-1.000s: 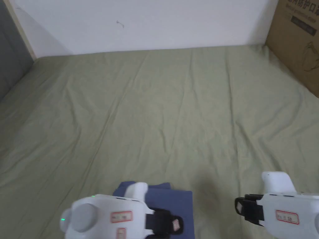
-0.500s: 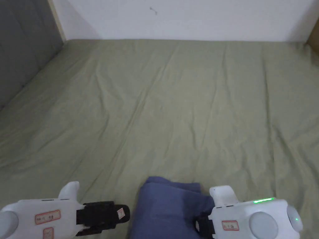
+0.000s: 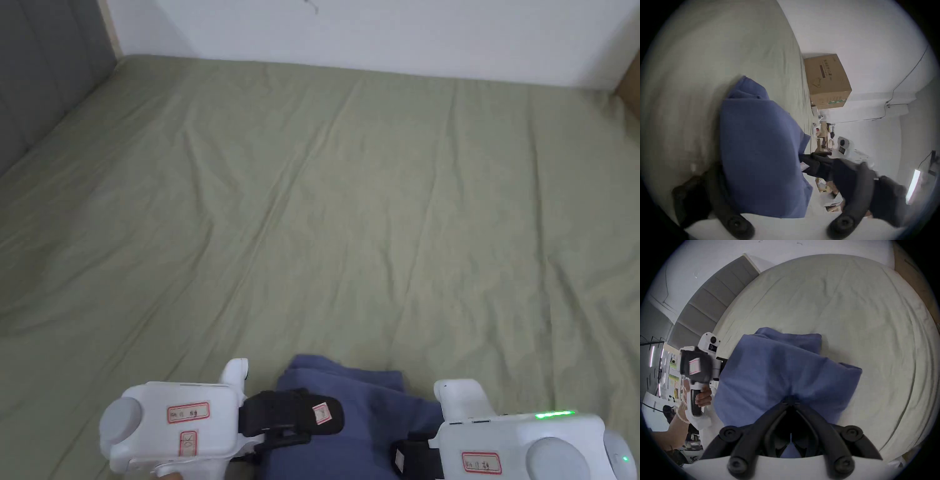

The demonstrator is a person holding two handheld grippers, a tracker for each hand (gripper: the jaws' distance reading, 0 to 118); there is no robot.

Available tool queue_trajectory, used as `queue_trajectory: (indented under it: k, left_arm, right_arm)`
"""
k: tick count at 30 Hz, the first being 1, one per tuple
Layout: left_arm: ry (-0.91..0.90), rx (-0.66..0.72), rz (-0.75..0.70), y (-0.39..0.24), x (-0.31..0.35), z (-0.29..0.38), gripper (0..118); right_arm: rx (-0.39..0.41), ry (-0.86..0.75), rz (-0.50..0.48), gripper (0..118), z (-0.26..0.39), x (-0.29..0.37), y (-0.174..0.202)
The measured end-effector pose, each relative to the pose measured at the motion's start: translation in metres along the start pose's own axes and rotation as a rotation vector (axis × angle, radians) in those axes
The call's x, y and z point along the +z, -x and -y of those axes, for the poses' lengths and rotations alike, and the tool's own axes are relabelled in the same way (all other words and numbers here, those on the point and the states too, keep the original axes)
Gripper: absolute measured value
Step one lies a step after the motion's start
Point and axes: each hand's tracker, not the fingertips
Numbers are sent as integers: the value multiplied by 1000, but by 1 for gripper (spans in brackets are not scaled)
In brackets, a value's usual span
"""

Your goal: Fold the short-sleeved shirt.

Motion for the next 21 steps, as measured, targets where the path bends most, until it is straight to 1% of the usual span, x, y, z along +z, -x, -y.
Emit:
queue_trajectory:
  k: [1, 2, 3, 4, 5, 6, 8, 11, 13, 15, 16, 18, 19, 21]
  left_arm:
    - [-5, 10, -13, -2, 0, -1, 31]
    - [-2, 5, -66, -2, 2, -3, 26]
    - [3, -18, -146, -1, 1, -4, 26]
    - [6, 7, -148, 1, 5, -4, 26]
    - [21, 23, -111, 3, 7, -7, 26]
    - [13, 13, -116, -3, 11, -9, 26]
    - [21, -69, -182, -13, 20, -14, 26]
    - [27, -148, -283, -30, 50, -27, 26]
    - [14, -203, -403, -39, 83, -39, 26]
    - [-5, -234, -544, -46, 117, -53, 26]
    - [4, -270, -625, -47, 137, -66, 26]
    - [-29, -298, -816, -57, 168, -84, 26]
    - [-17, -343, -920, -62, 181, -92, 26]
    - [11, -379, -1079, -64, 200, -106, 26]
  right_arm:
    - [6, -1, 10, 0, 0, 2, 2]
    - [20, -4, 25, 0, 0, 5, 4]
    - [28, -9, 27, 0, -1, 9, 5]
    - [33, -15, 27, 0, -2, 14, 6]
    - [32, -26, 22, 0, -3, 19, 5]
    - [27, -41, 19, 0, -4, 25, 5]
    - [-4, -76, 51, 0, -5, 34, 3]
    - [-40, -120, 58, 0, -5, 43, -3]
    - [-50, -125, 65, 0, -5, 46, -10]
    - [-64, -130, 94, 0, -4, 49, -16]
    - [-72, -134, 101, 0, -2, 52, -18]
    - [-105, -138, 108, 0, 0, 53, -24]
    - [-121, -133, 109, 0, 1, 51, -27]
    - [-141, -130, 125, 0, 3, 47, -29]
